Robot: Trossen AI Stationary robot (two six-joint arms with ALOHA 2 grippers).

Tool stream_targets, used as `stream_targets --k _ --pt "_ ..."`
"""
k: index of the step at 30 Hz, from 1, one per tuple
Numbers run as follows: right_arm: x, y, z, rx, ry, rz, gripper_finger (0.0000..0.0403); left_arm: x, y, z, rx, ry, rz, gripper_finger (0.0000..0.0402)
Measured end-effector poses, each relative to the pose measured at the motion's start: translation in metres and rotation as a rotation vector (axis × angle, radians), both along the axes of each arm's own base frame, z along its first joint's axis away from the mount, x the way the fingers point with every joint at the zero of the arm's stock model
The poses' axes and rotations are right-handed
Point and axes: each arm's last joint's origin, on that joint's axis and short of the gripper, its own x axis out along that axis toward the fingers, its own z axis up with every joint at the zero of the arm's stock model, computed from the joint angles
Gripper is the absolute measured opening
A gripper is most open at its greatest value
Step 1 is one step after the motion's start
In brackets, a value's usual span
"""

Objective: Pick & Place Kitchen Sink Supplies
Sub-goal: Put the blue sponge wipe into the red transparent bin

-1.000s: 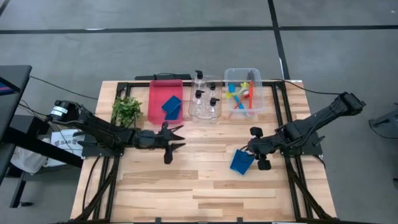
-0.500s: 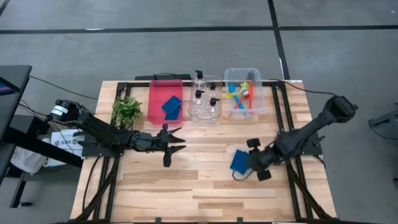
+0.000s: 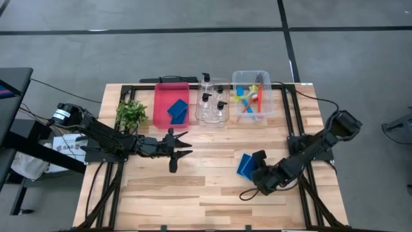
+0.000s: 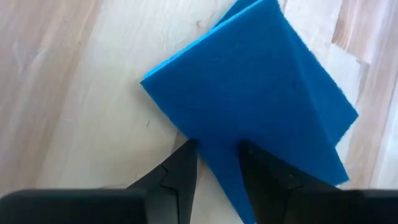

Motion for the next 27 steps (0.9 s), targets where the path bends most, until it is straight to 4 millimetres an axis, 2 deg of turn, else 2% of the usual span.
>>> stream_targets --k 4,8,14,17,21,27 --pt "0.005 0.003 -0.015 -0.053 0.009 0.012 0.0116 0.000 0.000 0.000 0.000 0.000 0.000 0.0112" --pt "0.013 0.006 -0.021 -0.088 -0.070 -0.005 0.0107 0.000 0.000 0.000 -0.001 -0.001 0.000 0.0112" --pt "0.014 0.006 -0.018 -0.061 -0.124 -0.007 0.0042 0.000 0.000 0.000 -0.005 -0.003 0.001 0.0112" --pt "0.013 0.007 -0.010 -0.040 -0.138 0.020 0.0008 0.000 0.000 0.000 -0.005 -0.004 0.001 0.0112" --pt "0.011 0.006 0.006 -0.009 -0.187 0.032 0.0004 0.000 0.000 0.000 -0.004 -0.004 0.001 0.0112" --pt "0.014 0.012 0.052 0.034 -0.329 0.108 0.0001 0.000 0.000 0.000 -0.005 -0.004 0.001 0.0112"
